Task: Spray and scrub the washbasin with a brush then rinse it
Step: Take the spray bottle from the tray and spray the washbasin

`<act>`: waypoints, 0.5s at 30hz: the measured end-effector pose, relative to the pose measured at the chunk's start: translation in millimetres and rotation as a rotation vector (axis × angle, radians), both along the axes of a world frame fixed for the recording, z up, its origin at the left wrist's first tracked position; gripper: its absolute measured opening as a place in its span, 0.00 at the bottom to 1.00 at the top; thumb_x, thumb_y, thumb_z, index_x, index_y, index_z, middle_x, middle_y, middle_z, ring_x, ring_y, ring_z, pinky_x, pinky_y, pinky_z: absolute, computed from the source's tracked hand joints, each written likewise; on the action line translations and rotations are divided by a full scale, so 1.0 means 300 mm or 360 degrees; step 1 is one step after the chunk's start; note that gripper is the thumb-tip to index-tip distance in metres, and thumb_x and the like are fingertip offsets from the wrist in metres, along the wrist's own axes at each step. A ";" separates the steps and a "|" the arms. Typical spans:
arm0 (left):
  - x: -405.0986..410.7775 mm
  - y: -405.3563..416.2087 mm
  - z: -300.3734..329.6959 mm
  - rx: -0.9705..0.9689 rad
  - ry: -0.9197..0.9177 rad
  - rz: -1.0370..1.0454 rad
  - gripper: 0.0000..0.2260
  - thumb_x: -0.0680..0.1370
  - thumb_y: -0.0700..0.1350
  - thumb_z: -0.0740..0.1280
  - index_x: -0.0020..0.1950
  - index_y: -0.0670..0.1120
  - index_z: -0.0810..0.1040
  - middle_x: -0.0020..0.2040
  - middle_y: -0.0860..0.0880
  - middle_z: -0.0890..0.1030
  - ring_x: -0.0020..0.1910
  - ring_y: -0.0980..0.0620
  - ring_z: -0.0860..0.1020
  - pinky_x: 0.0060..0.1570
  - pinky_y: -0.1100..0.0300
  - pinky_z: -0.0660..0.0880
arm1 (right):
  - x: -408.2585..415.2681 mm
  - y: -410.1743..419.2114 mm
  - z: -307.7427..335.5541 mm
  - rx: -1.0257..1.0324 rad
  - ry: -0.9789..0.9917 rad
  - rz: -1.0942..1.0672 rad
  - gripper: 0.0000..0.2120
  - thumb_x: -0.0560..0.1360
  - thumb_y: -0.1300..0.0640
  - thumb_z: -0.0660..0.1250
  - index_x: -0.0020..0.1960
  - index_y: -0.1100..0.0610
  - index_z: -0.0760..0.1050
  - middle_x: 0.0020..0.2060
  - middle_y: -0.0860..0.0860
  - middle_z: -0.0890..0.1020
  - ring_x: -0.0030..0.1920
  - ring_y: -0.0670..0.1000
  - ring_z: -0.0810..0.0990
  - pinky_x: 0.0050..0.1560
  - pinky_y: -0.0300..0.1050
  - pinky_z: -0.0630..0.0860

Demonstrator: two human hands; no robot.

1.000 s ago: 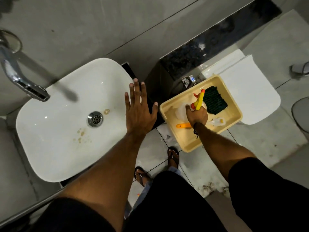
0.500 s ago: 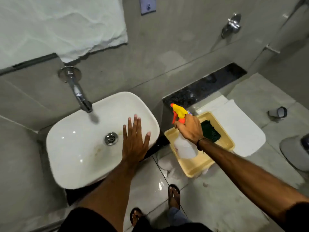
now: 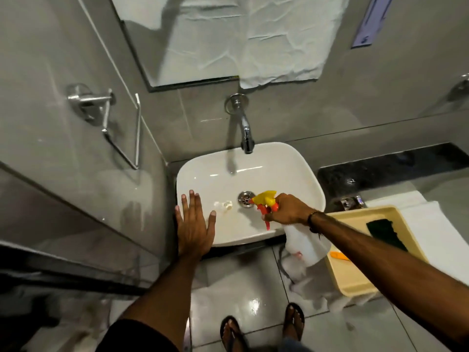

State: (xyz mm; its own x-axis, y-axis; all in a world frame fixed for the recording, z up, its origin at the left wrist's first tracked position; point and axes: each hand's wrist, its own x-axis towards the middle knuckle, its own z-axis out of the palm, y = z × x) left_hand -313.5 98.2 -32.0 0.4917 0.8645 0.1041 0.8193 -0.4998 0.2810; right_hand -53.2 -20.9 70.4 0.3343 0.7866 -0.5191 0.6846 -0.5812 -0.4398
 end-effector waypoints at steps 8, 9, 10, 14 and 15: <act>-0.016 0.006 0.014 -0.0021 0.0017 0.0034 0.36 0.83 0.63 0.43 0.85 0.42 0.49 0.86 0.44 0.48 0.86 0.43 0.45 0.83 0.40 0.44 | -0.109 0.063 0.005 -0.0049 -0.0047 0.0183 0.09 0.77 0.45 0.72 0.43 0.47 0.76 0.49 0.53 0.80 0.48 0.51 0.74 0.50 0.42 0.68; -0.016 0.007 0.016 -0.0021 0.0033 0.0033 0.36 0.83 0.64 0.43 0.86 0.42 0.49 0.86 0.44 0.47 0.86 0.43 0.45 0.83 0.41 0.44 | -0.114 0.067 0.011 -0.0040 -0.0030 0.0212 0.08 0.77 0.46 0.72 0.42 0.44 0.75 0.49 0.51 0.78 0.48 0.51 0.74 0.51 0.42 0.68; -0.016 0.009 0.015 -0.0016 0.0054 0.0033 0.37 0.83 0.64 0.42 0.86 0.42 0.48 0.87 0.44 0.46 0.86 0.43 0.44 0.83 0.41 0.43 | -0.118 0.071 0.017 -0.0016 0.0018 0.0207 0.06 0.77 0.47 0.72 0.43 0.42 0.76 0.49 0.49 0.78 0.48 0.51 0.75 0.51 0.42 0.69; -0.016 0.009 0.010 -0.0017 0.0077 0.0031 0.37 0.83 0.65 0.40 0.86 0.43 0.47 0.87 0.44 0.46 0.86 0.43 0.43 0.83 0.42 0.41 | -0.113 0.089 0.026 0.0012 0.0181 0.0047 0.06 0.76 0.52 0.74 0.49 0.52 0.80 0.46 0.52 0.84 0.39 0.51 0.83 0.42 0.42 0.80; -0.014 0.010 0.009 -0.0024 0.0085 0.0029 0.37 0.83 0.65 0.40 0.86 0.43 0.46 0.87 0.44 0.45 0.86 0.43 0.43 0.83 0.42 0.40 | -0.109 0.090 0.019 0.0006 0.0173 0.0035 0.07 0.76 0.52 0.74 0.50 0.54 0.81 0.45 0.53 0.85 0.38 0.51 0.83 0.41 0.42 0.80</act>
State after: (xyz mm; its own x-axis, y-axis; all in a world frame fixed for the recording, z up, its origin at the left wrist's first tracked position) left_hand -317.8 101.2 -29.4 0.4802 0.8747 0.0652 0.8424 -0.4806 0.2439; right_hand -86.0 6.2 76.1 0.2591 0.7949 -0.5486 0.6452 -0.5651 -0.5141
